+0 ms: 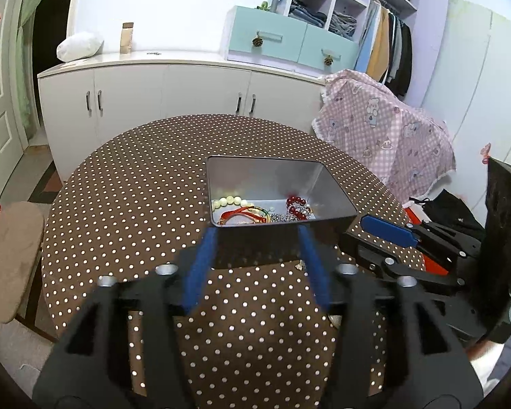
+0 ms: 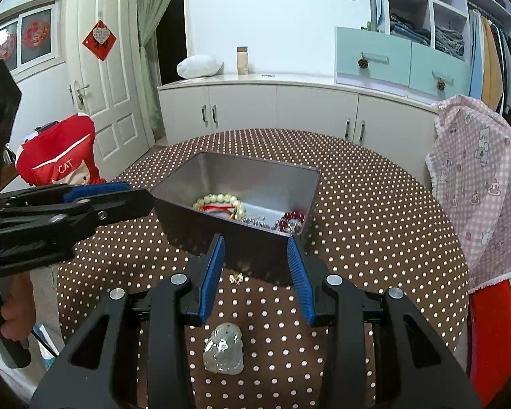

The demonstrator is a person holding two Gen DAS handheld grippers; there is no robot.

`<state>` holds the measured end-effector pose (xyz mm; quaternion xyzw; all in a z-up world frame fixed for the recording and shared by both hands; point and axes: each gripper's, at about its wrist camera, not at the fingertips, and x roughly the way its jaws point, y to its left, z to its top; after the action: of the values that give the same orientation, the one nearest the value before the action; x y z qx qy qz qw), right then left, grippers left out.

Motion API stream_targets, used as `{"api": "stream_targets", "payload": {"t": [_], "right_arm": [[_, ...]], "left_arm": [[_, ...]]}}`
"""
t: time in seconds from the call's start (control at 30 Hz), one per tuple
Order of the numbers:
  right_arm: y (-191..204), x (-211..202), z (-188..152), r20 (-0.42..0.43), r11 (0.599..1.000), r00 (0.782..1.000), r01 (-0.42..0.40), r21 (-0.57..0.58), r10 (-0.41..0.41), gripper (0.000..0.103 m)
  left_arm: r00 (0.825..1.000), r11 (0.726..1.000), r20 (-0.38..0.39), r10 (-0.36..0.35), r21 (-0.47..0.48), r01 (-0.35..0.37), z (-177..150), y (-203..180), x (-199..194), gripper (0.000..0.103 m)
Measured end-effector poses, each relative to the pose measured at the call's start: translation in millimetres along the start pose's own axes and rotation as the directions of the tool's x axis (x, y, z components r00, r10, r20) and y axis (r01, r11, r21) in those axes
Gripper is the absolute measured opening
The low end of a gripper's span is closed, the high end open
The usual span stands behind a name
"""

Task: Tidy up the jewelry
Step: 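Move the right gripper to the pale jade pendant and grasp it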

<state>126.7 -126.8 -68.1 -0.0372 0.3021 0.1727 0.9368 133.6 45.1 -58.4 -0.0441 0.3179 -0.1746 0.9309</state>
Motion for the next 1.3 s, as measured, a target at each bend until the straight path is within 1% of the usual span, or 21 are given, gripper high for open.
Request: {"api": "stream_targets", "payload": {"t": [0.13,0.37,0.53,0.8,0.9,0.93,0.97,1.03,1.3], "right_arm": [[2.8,1.9,-11.6,-0.034,1.000,0.999,-0.008,-0.005,0.008,0.036],[8.6,9.7,-34.7,-0.109,1.000,0.994,-0.019,-0.004,0.019,0.036],[12.9,12.0,-48.0,-0.142,0.999,0.989,-0.033,-0.001,0.033,0.036],[17.7,5.7,-55.4,-0.124,0.999,0.992,-0.020,-0.039,0.015,0.036],[17.1,4.1,-56.7,-0.116,0.999,0.993,-0.017,-0.043,0.012,0.033],[16.0,3.4,-56.9,-0.115,0.999,0.993,-0.016,-0.040,0.012,0.029],[14.0,2.9,-56.9,-0.115,0.999,0.993,-0.016,-0.033,0.012,0.028],[10.5,2.3,-57.1,-0.116,1.000,0.993,-0.026,-0.017,0.023,0.028],[-7.2,-0.7,-54.7,-0.110,0.999,0.994,0.021,0.033,-0.018,0.027]], "left_arm": [[1.000,1.000,-0.014,-0.003,0.008,0.003,-8.4,-1.5,-3.0,0.053],[0.998,1.000,-0.059,0.008,0.005,-0.007,-23.7,-4.2,0.6,0.055],[0.996,1.000,-0.091,0.012,-0.004,-0.012,-35.3,-5.5,5.2,0.056],[0.989,1.000,-0.147,0.017,-0.011,-0.019,-49.4,-7.5,17.0,0.057],[0.987,1.000,-0.162,0.018,-0.008,-0.020,-54.2,-12.2,21.0,0.058],[0.986,1.000,-0.168,0.021,-0.005,-0.022,-55.5,-14.3,22.5,0.058],[0.985,1.000,-0.173,0.023,-0.002,-0.024,-55.9,-16.2,23.8,0.058],[0.983,1.000,-0.182,0.017,-0.001,-0.018,-57.6,-19.2,26.1,0.058],[0.978,1.000,-0.206,0.007,0.013,-0.005,-55.1,-31.9,38.6,0.058]]}}
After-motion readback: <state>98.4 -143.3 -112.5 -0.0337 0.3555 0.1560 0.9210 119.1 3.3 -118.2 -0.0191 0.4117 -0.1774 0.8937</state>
